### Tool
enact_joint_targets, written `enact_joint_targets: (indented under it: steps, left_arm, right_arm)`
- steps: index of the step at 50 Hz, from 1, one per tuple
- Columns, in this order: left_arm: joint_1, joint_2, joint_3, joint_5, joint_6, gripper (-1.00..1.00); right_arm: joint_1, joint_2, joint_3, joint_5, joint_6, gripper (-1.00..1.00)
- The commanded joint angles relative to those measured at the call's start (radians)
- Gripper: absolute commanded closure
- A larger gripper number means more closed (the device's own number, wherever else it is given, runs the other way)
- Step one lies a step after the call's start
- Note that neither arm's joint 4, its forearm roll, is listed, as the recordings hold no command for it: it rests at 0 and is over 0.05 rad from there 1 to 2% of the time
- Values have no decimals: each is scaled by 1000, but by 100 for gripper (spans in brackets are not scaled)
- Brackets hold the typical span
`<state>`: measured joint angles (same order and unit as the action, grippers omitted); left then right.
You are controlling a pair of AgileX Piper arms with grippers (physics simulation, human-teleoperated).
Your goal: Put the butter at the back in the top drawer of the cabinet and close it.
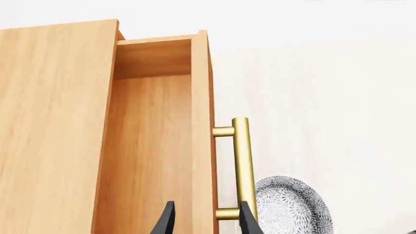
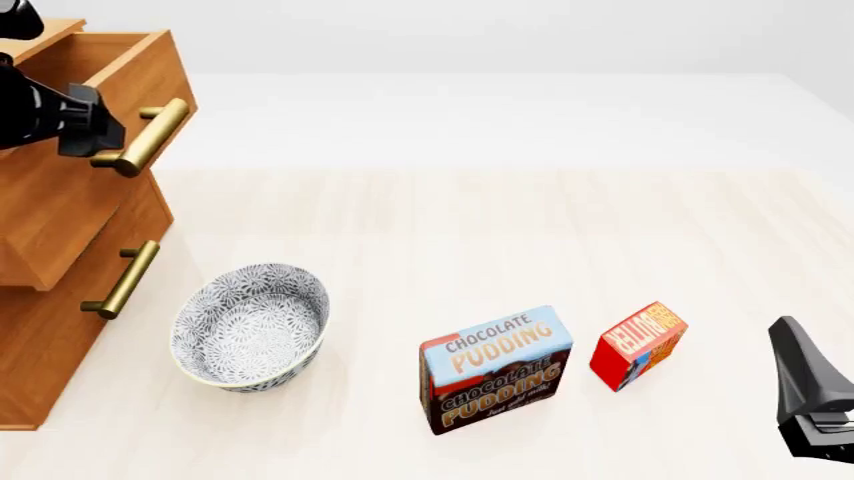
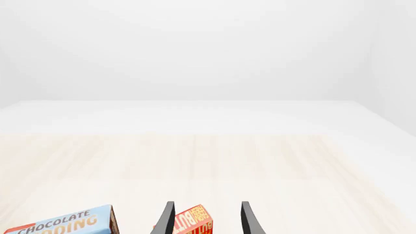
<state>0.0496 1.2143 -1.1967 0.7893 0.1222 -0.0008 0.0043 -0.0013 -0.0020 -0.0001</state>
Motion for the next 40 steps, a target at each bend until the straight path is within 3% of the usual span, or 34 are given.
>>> enact_joint_targets:
  steps: [1,40]
  left_arm:
    - [-3,46,47,3,1,-100]
    - [-28,20,-18,71,-5,-100]
  right_arm:
    - [0,0,0,0,0,-100]
    - [0,0,0,0,0,-100]
